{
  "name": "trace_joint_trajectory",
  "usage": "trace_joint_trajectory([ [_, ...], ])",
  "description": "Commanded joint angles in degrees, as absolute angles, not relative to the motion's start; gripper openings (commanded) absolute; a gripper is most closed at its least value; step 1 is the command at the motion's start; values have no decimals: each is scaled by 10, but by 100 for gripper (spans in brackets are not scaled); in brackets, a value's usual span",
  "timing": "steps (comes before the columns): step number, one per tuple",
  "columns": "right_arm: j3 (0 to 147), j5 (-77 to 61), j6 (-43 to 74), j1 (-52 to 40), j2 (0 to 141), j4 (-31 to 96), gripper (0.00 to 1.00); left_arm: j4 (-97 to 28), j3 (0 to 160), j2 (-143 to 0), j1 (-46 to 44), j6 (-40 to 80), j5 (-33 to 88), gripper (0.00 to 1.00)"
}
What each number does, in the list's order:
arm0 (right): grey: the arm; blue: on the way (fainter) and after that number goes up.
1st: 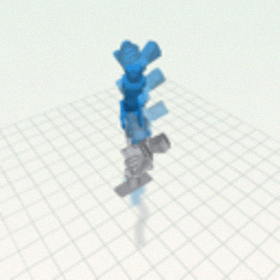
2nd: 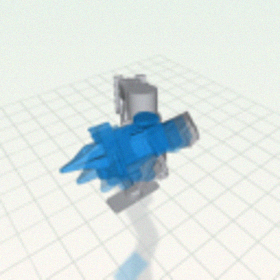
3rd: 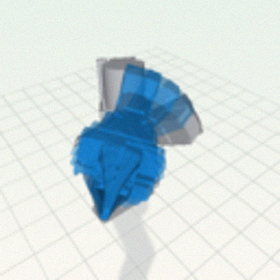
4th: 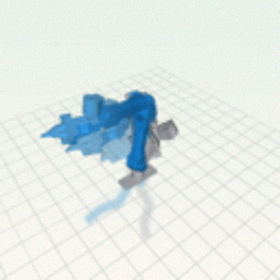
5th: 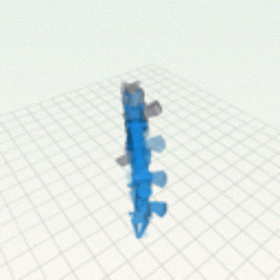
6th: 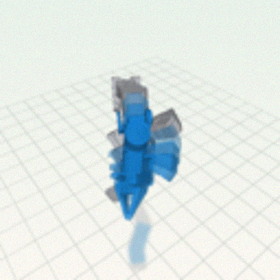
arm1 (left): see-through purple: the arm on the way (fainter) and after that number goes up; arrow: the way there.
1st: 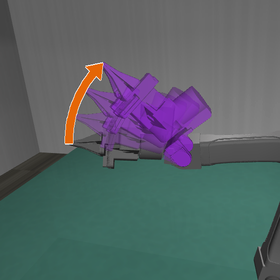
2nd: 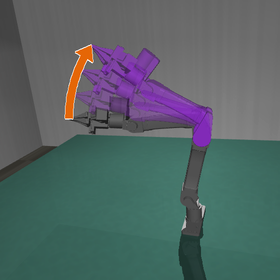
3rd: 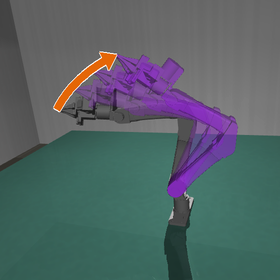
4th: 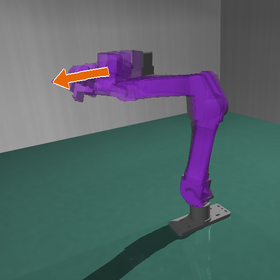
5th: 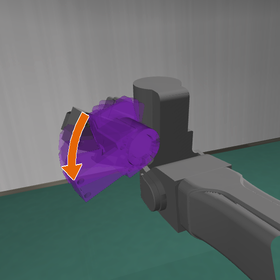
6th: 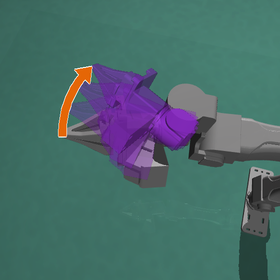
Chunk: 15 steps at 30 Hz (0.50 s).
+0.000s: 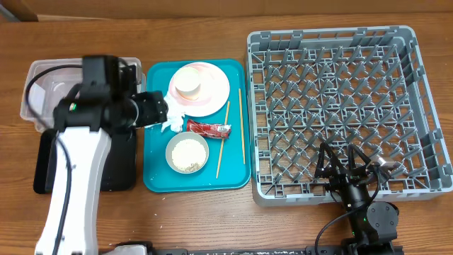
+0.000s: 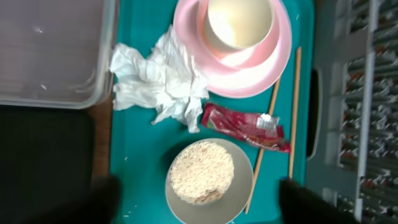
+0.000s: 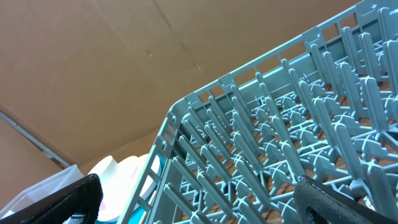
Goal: Sort waste into correct bins and load items into the dishwasher
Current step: 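Reach left gripper to white tissue on teal tray and grasp it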
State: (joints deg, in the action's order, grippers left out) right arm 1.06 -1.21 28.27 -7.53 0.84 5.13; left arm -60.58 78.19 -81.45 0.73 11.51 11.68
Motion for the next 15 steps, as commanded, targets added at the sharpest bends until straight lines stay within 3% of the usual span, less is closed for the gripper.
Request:
trace_joint_trajectory([
  [1, 5, -10, 281, -73, 3, 48, 100, -613, 800, -866, 7, 126, 135, 50],
  [4, 5, -10, 281, -73, 3, 48, 100, -608, 800, -901, 5, 148, 100, 39],
  [6, 5, -10, 281, -73, 3, 48, 100, -602, 799, -921, 1, 150, 76, 40],
  [10, 5, -10, 281, -73, 3, 48, 100, -584, 799, -958, -14, 150, 41, 58],
  [15, 5, -10, 281, -73, 3, 48, 100, -551, 799, -1009, -29, 148, 34, 69],
])
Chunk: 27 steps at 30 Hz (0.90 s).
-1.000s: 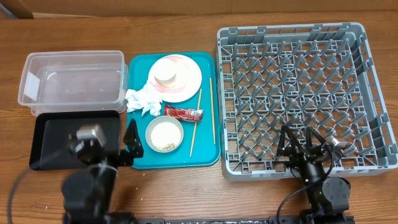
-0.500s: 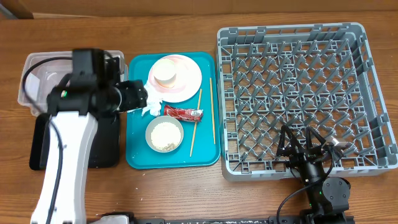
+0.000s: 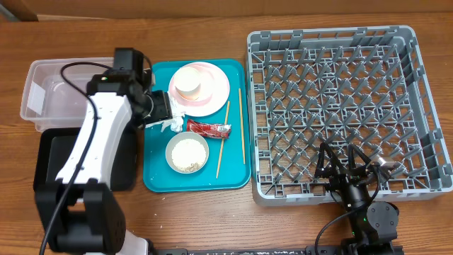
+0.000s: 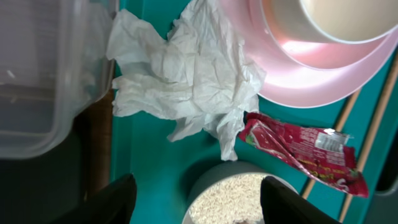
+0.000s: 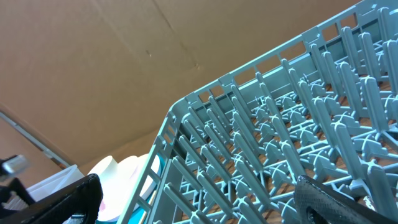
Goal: Sort waste into correct bins and load items into the dishwasher
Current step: 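Reach left gripper to white tissue on teal tray and grasp it, then carry tissue with left gripper into clear plastic bin and release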
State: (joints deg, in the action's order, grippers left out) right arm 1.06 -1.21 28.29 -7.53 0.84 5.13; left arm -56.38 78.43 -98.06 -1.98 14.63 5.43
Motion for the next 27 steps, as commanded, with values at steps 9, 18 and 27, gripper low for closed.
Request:
trace_joint_trajectory([
  [9, 5, -10, 281, -73, 3, 48, 100, -507, 799, -1083, -32, 127, 23, 72],
  [18, 5, -10, 281, -73, 3, 48, 100, -477, 798, -1132, -34, 124, 23, 70],
  [27, 5, -10, 281, -73, 3, 48, 100, -475, 799, -1146, -34, 124, 25, 49],
])
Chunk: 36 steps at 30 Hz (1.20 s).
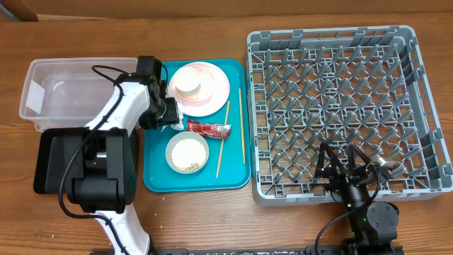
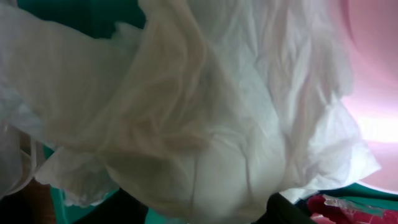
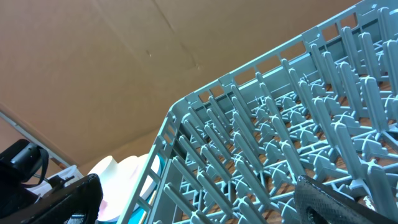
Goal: Sort waste into correct bins and load items into the dishwasher
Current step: 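Carry tissue with left gripper into clear plastic bin and release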
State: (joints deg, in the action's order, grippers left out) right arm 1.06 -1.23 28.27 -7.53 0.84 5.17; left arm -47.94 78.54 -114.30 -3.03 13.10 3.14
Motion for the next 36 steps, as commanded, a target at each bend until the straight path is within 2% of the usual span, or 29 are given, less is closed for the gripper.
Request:
trace_joint_trajectory([
  [1, 5, -10, 281, -73, 3, 48, 100, -475, 799, -1145, -35, 124, 26, 45],
  [8, 5, -10, 281, -73, 3, 48, 100, -480, 809, -1144, -35, 122, 28, 11],
  [10, 5, -10, 281, -73, 3, 48, 100, -489, 819, -1142, -34, 122, 32, 4],
  [25, 5, -10, 281, -73, 3, 48, 100, -632, 1017, -1053, -22, 122, 33, 4],
  [36, 5, -10, 281, -73, 3, 48, 100, -622, 1018, -1054, 50, 133, -136, 4],
])
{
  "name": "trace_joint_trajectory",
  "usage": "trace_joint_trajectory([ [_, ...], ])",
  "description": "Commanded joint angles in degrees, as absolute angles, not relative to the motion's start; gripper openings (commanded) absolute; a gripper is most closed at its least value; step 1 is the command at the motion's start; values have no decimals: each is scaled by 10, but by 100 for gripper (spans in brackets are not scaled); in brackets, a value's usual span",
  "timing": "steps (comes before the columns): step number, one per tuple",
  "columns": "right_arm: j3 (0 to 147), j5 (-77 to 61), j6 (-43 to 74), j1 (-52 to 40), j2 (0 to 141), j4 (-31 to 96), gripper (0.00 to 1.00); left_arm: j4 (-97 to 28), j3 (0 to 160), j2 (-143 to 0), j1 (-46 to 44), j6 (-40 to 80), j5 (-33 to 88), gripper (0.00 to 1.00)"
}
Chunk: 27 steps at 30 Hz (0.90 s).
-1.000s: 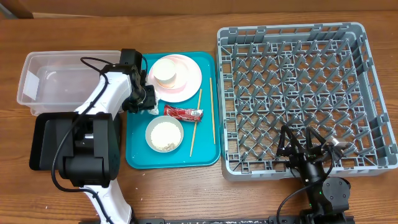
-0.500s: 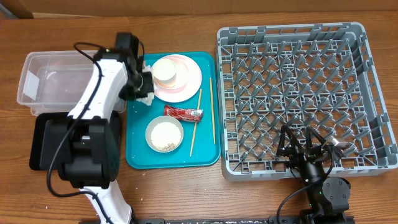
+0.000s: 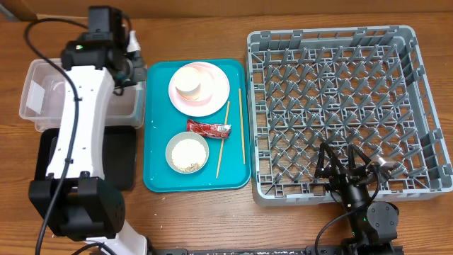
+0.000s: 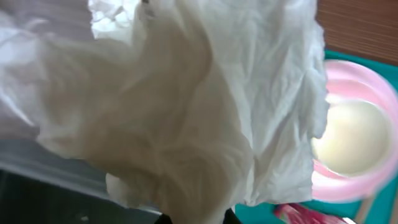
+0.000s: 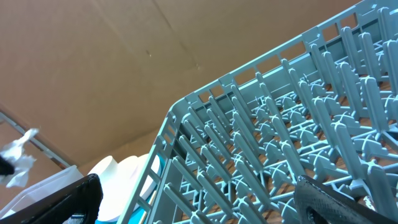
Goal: Sort waste into correct bins and load items into the dishwasher
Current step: 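Carry tissue with left gripper into clear plastic bin and release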
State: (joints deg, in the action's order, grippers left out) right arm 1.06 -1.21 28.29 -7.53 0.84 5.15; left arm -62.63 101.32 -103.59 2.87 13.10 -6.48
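A crumpled white napkin (image 4: 186, 106) fills the left wrist view, with my left gripper (image 4: 193, 218) shut on it. Overhead, that gripper (image 3: 122, 62) hangs raised over the right rim of the clear plastic bin (image 3: 42, 99), and a bit of napkin (image 3: 134, 48) shows beside it. The teal tray (image 3: 157, 142) carries a pink plate (image 3: 212, 99) with a cream cup (image 3: 189, 83), a red wrapper (image 3: 209, 128), a grey bowl of rice (image 3: 187, 152) and two chopsticks (image 3: 222, 138). My right gripper (image 3: 347, 170) rests open at the front of the grey dish rack (image 3: 333, 106).
A black bin (image 3: 85, 163) lies in front of the clear one, left of the tray. The rack's upright prongs (image 5: 261, 137) stand close before the right gripper (image 5: 199, 211). Bare wooden table (image 3: 212, 219) runs along the front.
My left gripper was down on the napkin on the tray. Now it is raised and further back-left, over the clear bin's right rim, with the napkin hanging in it. The right arm is unchanged.
My left gripper was open high above the tray's left side, then lower over the napkin, then pressed onto it beside the pink plate. By now the napkin is off the tray, held over the clear bin's edge. The right arm stayed put.
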Motion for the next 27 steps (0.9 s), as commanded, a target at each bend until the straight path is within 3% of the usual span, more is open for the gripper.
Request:
trace_joint_trajectory([
  [1, 5, -10, 281, -73, 3, 48, 100, -617, 1015, -1060, 56, 133, -137, 4],
  [12, 5, -10, 281, -73, 3, 48, 100, -551, 994, -1165, 111, 133, -137, 7],
  [13, 5, -10, 281, -73, 3, 48, 100, -548, 994, -1170, 114, 133, -137, 15],
  [14, 5, -10, 281, -73, 3, 48, 100, -547, 994, -1174, 118, 133, -137, 32],
  [15, 5, -10, 281, -73, 3, 48, 100, -545, 994, -1174, 121, 133, -136, 74],
  [16, 5, -10, 281, -73, 3, 48, 100, -543, 994, -1174, 124, 133, -135, 89],
  [17, 5, -10, 281, -73, 3, 48, 100, -543, 996, -1172, 125, 133, -135, 97],
  [19, 5, -10, 281, -73, 3, 48, 100, -551, 1009, -1169, 125, 133, -135, 98],
  [27, 5, -10, 281, -73, 3, 48, 100, -644, 1052, -1103, 95, 133, 66, 76],
])
